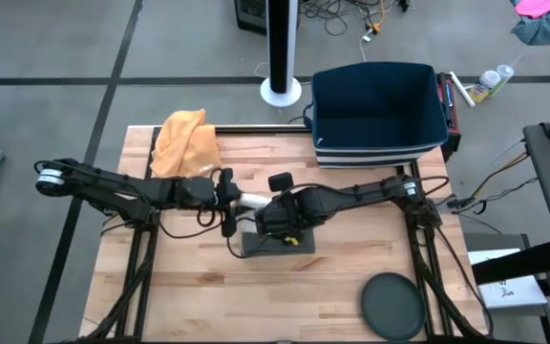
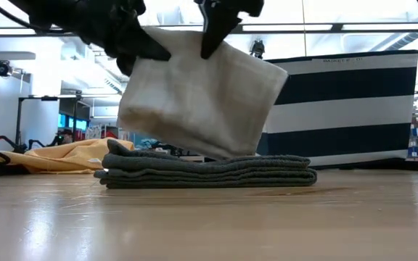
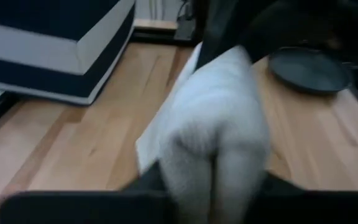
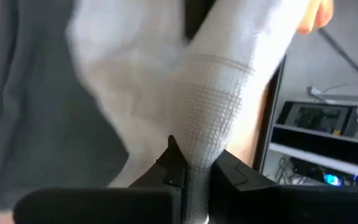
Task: Fold kitchen towel into neat rectangle
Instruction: Stack the white patterned towel on top of the gray towel
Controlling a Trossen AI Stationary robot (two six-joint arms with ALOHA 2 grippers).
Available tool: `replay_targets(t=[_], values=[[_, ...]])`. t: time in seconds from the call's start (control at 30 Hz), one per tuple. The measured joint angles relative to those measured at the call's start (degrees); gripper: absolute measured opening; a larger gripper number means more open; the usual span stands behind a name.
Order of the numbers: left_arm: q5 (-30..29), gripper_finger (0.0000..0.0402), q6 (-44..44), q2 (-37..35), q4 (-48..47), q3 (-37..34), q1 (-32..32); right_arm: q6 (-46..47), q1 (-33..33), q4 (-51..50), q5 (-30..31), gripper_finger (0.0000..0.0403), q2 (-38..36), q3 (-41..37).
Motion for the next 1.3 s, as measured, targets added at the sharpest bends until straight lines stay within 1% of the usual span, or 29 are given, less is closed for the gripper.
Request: replay_targets(t=[0.03, 0.07, 0.17, 0.27, 0.33, 0.5, 0.67, 0.77, 0.97, 1.03, 1.17, 1.3], values=[[0.4, 0.0038, 0.2, -0.1, -0.8, 0.7, -0.1, 1.2, 0.1, -1.0, 0.0, 0.0028, 0.0, 0.0], [0.9, 0.0023, 0.3, -0.2, -2.0, 1.5, -0.1, 2.3, 0.2, -1.7, 0.0, 0.0031, 0.0, 0.0], [2.6, 0.0028, 1.7, -0.1, -6.3, 4.6, -0.6, 5.5, 1.0, -2.9, 0.2, 0.0042, -0.6, 0.1], [2.9, 0.0023, 3.3, 0.2, -11.2, 8.8, -2.4, 7.6, 2.3, -3.8, -0.2, 0.0066, -2.6, 0.1], [2.9, 0.0014, 5.5, 0.3, -15.3, 12.1, -4.1, 9.8, 3.3, -4.4, -0.5, 0.0088, -4.6, 0.0], [3.0, 0.0014, 9.2, 0.2, -23.1, 19.7, -8.0, 16.2, 5.8, -4.9, -0.7, 0.0153, -10.2, -0.5], [3.0, 0.0014, 10.6, 0.0, -28.1, 24.8, -11.0, 20.0, 8.7, -2.8, -6.5, 0.0205, -12.9, -2.9], [3.1, 0.0015, 11.4, 0.1, -30.2, 26.3, -13.0, 21.3, 10.5, -1.3, -7.1, 0.0224, -12.8, -3.8], [3.0, 0.0015, 10.3, 0.1, -31.4, 27.6, -15.8, 22.4, 13.3, 7.5, -12.0, 0.025, -12.8, -6.8], [3.0, 0.0015, 10.3, 0.3, -31.3, 27.8, -16.3, 22.9, 13.8, 10.1, -12.2, 0.0257, -12.8, -7.4], [3.0, 0.0015, 10.3, 0.3, -31.3, 27.8, -17.4, 26.3, 13.7, 12.2, -11.9, 0.0263, -12.8, -10.0], [3.0, 0.0015, 10.3, 0.3, -31.0, 27.8, -18.8, 27.8, 13.7, 15.5, -11.9, 0.0252, -12.8, -13.3]])
